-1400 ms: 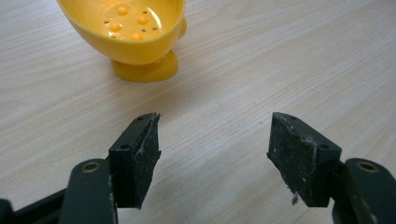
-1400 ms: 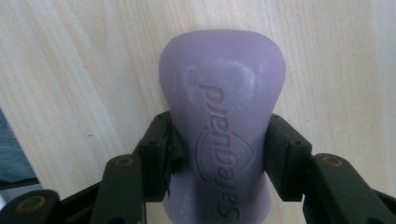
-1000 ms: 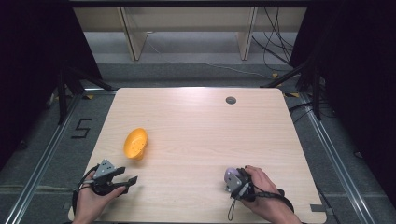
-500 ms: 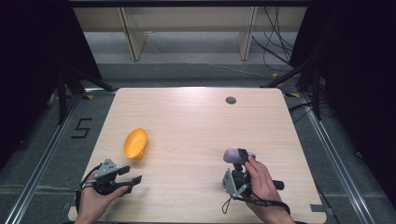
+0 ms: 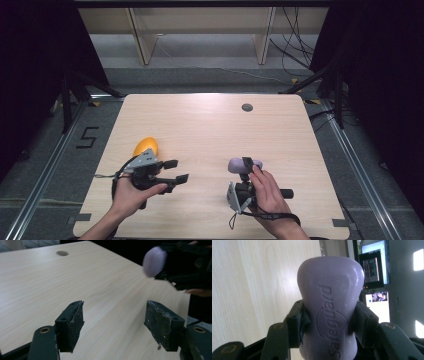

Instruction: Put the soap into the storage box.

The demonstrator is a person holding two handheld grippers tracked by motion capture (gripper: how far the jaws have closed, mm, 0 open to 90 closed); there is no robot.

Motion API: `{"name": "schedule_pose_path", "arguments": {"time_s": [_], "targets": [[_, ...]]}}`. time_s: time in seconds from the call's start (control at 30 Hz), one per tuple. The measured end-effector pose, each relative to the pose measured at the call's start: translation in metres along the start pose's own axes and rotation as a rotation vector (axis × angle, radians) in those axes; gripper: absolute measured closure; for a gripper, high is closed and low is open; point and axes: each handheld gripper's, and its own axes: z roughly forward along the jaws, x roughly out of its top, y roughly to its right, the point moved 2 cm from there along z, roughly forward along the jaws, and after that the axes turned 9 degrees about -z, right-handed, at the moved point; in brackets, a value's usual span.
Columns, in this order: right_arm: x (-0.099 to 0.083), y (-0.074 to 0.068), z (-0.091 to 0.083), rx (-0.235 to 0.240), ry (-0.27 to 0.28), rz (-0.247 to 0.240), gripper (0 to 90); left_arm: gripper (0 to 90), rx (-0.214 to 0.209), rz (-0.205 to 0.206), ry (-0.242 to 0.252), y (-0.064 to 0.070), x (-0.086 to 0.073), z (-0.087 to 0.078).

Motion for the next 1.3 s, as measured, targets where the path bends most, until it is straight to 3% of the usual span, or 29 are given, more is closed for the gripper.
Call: {"name": "schedule_pose_path", "arguments": {"time_s": [0.07, 0.13, 0.17, 0.2, 0.27, 0.33, 0.37, 0.4, 0.47, 0.6, 0.7, 0.73, 0.77, 0.9, 0.97, 1.0, 1.07, 1.13, 1.23, 1.27, 1.3], "targets": [[0.005, 0.001, 0.001, -0.004, 0.010, -0.013, 50.1, 31.7, -0.032, 0.043, -0.014, 0.010, 0.010, 0.012], [0.009, -0.001, 0.001, 0.003, 0.006, 0.011, 50.1, 33.4, -0.044, 0.089, -0.027, 0.017, 0.016, 0.023], [0.011, 0.002, 0.002, -0.006, 0.021, -0.021, 50.1, 33.9, -0.047, 0.096, -0.035, 0.020, 0.017, 0.030], [0.012, 0.000, 0.001, 0.007, 0.014, 0.014, 50.1, 34.3, -0.045, 0.110, -0.039, 0.022, 0.017, 0.034], [0.013, -0.001, 0.002, 0.016, 0.024, 0.024, 50.1, 35.0, -0.073, 0.127, -0.046, 0.024, 0.017, 0.044], [0.014, 0.001, 0.003, -0.004, 0.039, -0.027, 50.1, 35.6, -0.100, 0.137, -0.048, 0.025, 0.017, 0.053], [0.014, 0.001, 0.002, 0.009, 0.042, -0.031, 50.1, 36.5, -0.108, 0.144, -0.045, 0.026, 0.017, 0.056], [0.017, -0.003, 0.002, 0.020, 0.044, 0.015, 50.1, 38.0, -0.120, 0.159, -0.048, 0.026, 0.017, 0.059], [0.020, -0.005, 0.001, 0.018, 0.062, 0.039, 50.1, 39.6, -0.139, 0.127, -0.034, 0.030, 0.017, 0.065], [0.022, -0.004, 0.002, 0.015, 0.076, -0.003, 50.1, 42.8, -0.175, 0.119, -0.044, 0.032, 0.019, 0.071], [0.025, -0.006, 0.001, 0.030, 0.079, 0.012, 50.1, 44.9, -0.185, 0.086, -0.052, 0.035, 0.019, 0.075], [0.026, -0.006, 0.001, 0.028, 0.080, 0.009, 50.1, 45.4, -0.210, 0.105, -0.055, 0.034, 0.020, 0.077], [0.027, -0.007, 0.001, 0.031, 0.081, 0.005, 50.1, 46.0, -0.204, 0.076, -0.055, 0.037, 0.020, 0.078], [0.028, -0.007, 0.000, 0.029, 0.083, 0.004, 50.1, 49.3, -0.214, 0.094, -0.053, 0.036, 0.023, 0.085], [0.027, -0.008, 0.000, 0.035, 0.080, 0.021, 50.1, 52.2, -0.237, 0.035, -0.045, 0.034, 0.022, 0.087], [0.026, -0.006, 0.002, 0.012, 0.091, -0.014, 50.1, 53.4, -0.241, 0.029, -0.050, 0.034, 0.021, 0.088], [0.025, -0.004, 0.001, 0.011, 0.091, -0.063, 50.1, 53.7, -0.240, 0.037, -0.063, 0.033, 0.020, 0.090], [0.026, -0.007, 0.000, 0.024, 0.084, -0.019, 50.1, 53.7, -0.245, 0.035, -0.069, 0.034, 0.019, 0.091], [0.029, -0.006, -0.001, 0.013, 0.096, -0.039, 50.1, 53.9, -0.244, 0.050, -0.075, 0.034, 0.019, 0.093], [0.029, -0.008, -0.001, 0.025, 0.094, -0.016, 50.1, 54.3, -0.247, 0.051, -0.076, 0.034, 0.019, 0.093], [0.028, -0.005, -0.001, 0.018, 0.095, -0.065, 50.1, 55.2, -0.256, 0.051, -0.076, 0.034, 0.019, 0.093]]}}
